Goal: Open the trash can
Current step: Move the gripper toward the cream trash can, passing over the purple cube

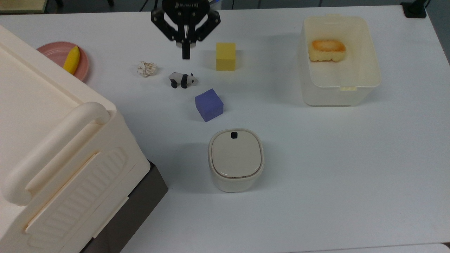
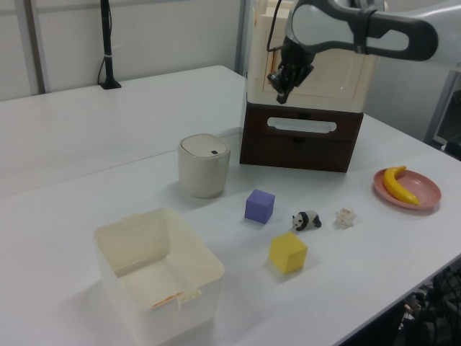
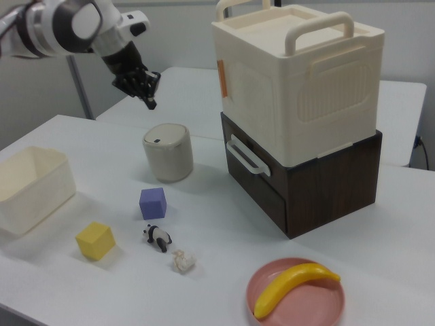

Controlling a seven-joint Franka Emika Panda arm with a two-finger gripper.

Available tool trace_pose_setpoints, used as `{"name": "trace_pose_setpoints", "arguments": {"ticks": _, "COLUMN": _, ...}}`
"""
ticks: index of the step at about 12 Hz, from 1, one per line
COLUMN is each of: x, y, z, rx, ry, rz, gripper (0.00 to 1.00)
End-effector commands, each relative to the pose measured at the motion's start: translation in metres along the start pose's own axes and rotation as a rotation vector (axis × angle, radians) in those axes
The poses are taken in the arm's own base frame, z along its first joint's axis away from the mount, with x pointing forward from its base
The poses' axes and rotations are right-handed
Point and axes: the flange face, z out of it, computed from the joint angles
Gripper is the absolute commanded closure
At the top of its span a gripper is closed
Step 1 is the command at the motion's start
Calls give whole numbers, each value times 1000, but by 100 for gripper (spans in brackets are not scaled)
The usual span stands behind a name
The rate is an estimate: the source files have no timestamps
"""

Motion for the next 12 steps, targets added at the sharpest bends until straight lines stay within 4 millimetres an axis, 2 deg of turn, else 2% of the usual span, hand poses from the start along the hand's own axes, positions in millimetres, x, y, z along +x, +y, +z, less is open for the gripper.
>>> {"name": "trace_pose_setpoints", "arguments": {"ticks": 1, "x": 18, "y": 6, "z": 49, "rx": 18, "ry": 87, "rz": -28, "gripper": 100}}
{"name": "trace_pose_setpoints", "arguments": {"ticks": 3, "x": 26, "y": 5, "z": 75, "rx": 19, "ry": 128, "rz": -89, "gripper": 100}}
{"name": "trace_pose_setpoints", "arguments": {"ticks": 5, "x": 30, "y": -10, "z": 92, "rx": 38, "ry": 131, "rz": -115, "gripper": 100}}
{"name": "trace_pose_setpoints", "arguments": {"ticks": 8, "x": 31, "y": -44, "z": 91, "rx": 74, "ry": 134, "rz": -155, "gripper": 100}}
{"name": "trace_pose_setpoints", "arguments": {"ticks": 12, "x": 30, "y": -58, "z": 99, "rx": 89, "ry": 123, "rz": -175, "gripper": 100}}
